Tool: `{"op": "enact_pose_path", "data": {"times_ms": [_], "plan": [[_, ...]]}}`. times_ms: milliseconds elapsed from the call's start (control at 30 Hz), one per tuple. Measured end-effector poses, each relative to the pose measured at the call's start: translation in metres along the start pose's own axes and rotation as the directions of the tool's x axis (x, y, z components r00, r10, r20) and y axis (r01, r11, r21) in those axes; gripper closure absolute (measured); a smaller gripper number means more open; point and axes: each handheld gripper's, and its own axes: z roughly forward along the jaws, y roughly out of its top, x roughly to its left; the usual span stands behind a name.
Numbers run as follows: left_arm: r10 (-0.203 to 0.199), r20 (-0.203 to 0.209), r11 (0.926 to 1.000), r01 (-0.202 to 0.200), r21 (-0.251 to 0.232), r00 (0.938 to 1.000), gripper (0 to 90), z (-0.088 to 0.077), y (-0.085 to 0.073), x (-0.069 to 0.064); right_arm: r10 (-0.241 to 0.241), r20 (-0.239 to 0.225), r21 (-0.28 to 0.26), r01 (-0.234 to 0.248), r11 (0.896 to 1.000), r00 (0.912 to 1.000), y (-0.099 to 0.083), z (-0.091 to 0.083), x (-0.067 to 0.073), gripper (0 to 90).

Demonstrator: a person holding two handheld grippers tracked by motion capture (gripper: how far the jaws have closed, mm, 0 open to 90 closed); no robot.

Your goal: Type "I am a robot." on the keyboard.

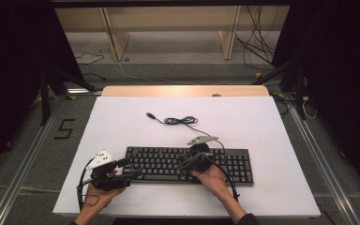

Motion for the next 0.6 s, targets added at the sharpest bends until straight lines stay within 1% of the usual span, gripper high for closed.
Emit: {"op": "enact_pose_path", "data": {"times_ms": [433,600], "plan": [[0.0,-0.005,1.0,0.0,0.001,1.0,28.1,-0.001,-0.0005,0.0004,0.0,0.0,0.011,0.0,1.0,1.0,-0.001,0.0041,0.0001,90.0],[-0.001,-0.005,1.0,0.001,0.001,1.0,28.1,-0.0014,-0.0005,0.0007,-0.004,0.008,0.033,0.004,0.999,1.0,-0.0029,0.0078,0.0001,90.0]]}}
